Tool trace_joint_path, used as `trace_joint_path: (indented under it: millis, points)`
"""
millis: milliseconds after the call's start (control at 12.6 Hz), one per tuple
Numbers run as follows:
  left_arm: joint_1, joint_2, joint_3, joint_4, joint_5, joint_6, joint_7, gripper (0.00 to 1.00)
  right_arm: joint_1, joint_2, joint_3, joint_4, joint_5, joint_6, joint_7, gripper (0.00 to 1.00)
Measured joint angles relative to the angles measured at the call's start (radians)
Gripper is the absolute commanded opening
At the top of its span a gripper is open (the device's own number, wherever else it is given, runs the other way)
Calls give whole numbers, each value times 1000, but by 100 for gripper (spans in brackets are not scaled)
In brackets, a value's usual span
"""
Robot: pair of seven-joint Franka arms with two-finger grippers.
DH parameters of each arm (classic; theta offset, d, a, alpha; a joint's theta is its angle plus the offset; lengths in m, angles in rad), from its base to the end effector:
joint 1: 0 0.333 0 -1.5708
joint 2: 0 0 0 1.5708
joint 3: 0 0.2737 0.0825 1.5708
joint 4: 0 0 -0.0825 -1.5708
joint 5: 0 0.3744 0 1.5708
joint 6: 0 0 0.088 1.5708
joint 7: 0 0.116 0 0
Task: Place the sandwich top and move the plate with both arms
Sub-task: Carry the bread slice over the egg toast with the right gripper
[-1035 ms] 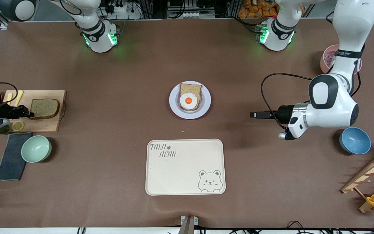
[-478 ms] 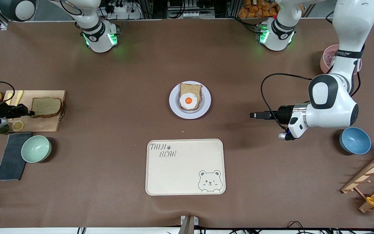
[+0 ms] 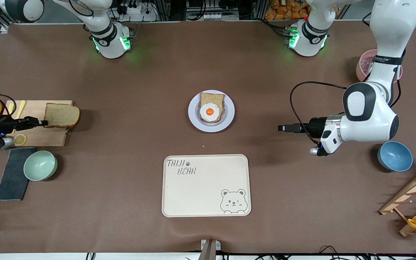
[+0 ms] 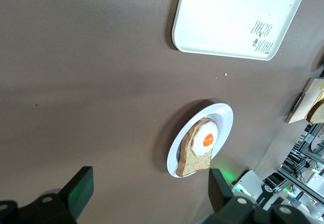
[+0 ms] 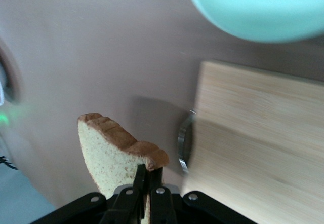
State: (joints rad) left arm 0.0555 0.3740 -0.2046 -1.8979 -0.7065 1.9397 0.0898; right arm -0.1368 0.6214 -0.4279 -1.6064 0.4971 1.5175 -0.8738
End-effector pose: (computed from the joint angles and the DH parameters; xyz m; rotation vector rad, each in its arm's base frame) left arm 0.5611 -0.1319 0.2628 2.4272 0.1722 -0.4338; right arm 0.5248 -0.2446 0.2247 -2.5118 -0.1973 0.4269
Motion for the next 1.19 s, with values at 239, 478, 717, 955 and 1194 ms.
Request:
trace_joint_path:
  millis: [239,478,717,955,1194]
  points:
    - [0,0,0,0,0,0,0,100,7,-45,122,3,6,-6,221,0]
    - [0,1,0,0,0,0,0,100,10,-104,271,3,6,-2,445,0]
    - [2,1,1,0,0,1,0,100,9,-131,398,-28,7,68,600,0]
    - [2,2,2,0,0,1,0,100,9,-172,524,-185,53,277,637,0]
    - [1,2,2,0,0,1,0,100,9,-201,677,-254,79,360,745,0]
